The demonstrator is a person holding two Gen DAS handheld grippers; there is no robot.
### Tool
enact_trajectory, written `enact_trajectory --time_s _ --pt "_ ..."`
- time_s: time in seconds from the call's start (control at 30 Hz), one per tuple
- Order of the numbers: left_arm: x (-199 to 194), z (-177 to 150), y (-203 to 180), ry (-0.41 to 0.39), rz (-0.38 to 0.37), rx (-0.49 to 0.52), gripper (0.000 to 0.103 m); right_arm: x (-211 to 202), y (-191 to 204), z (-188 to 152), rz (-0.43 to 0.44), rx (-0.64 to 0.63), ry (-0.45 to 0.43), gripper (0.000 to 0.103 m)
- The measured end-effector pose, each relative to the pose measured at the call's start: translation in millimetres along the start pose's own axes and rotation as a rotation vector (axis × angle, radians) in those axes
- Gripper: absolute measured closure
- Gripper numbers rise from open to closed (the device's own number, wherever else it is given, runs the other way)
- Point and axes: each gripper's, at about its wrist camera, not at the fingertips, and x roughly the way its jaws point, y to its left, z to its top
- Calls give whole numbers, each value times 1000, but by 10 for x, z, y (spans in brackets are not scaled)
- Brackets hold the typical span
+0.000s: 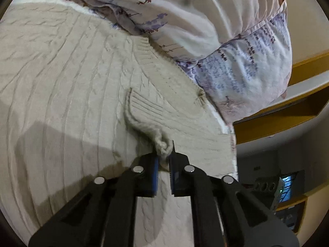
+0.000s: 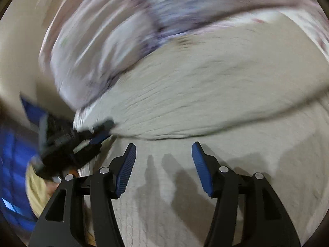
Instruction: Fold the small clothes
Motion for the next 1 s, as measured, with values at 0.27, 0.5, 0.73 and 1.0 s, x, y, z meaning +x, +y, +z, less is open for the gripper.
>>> enact_trajectory --time_s 0.27,0.5,0.73,1.0 --pt "-336 199 -127 -185 174 161 96 -410 -596 162 -135 241 -274 46" --pt "-264 192 112 -126 267 136 92 -277 -716 231 -280 220 -330 94" --pt "-760 74 149 -159 213 151 49 -376 -458 87 -309 105 -289 61" --pt "-1830 -277 702 -313 254 42 48 30 211 138 -276 -159 -183 54"
